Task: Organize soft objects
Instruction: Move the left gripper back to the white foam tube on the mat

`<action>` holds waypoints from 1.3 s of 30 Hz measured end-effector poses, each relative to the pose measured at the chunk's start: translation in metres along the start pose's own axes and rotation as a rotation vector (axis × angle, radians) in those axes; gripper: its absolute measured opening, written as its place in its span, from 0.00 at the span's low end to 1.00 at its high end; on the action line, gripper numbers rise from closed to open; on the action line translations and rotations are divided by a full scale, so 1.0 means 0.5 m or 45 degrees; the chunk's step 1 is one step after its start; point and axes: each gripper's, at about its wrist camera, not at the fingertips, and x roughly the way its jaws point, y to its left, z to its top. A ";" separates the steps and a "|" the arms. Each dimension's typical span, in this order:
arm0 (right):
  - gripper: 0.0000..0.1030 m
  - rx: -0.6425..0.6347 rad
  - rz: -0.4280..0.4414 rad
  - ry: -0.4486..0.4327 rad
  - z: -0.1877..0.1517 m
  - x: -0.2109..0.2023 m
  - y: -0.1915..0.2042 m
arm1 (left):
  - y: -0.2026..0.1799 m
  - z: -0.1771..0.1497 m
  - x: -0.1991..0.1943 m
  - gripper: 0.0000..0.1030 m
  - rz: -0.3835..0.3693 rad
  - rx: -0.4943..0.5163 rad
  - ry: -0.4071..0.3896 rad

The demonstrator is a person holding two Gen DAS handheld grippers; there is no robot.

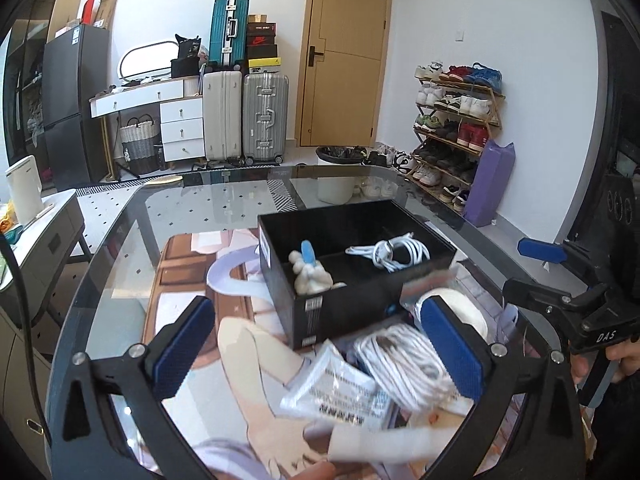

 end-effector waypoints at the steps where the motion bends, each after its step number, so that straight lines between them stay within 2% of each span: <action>1: 0.99 -0.007 -0.009 0.007 -0.005 -0.003 0.004 | -0.001 -0.004 -0.004 1.00 0.004 -0.002 0.002; 15: 1.00 -0.100 0.008 0.109 -0.036 -0.029 0.022 | -0.022 -0.053 -0.032 1.00 0.009 0.035 0.037; 29: 1.00 -0.205 0.092 0.340 -0.090 0.038 0.044 | -0.038 -0.091 -0.023 1.00 -0.051 0.088 0.141; 39: 1.00 -0.231 0.157 0.405 -0.116 0.069 0.062 | -0.042 -0.105 -0.007 1.00 -0.087 0.135 0.217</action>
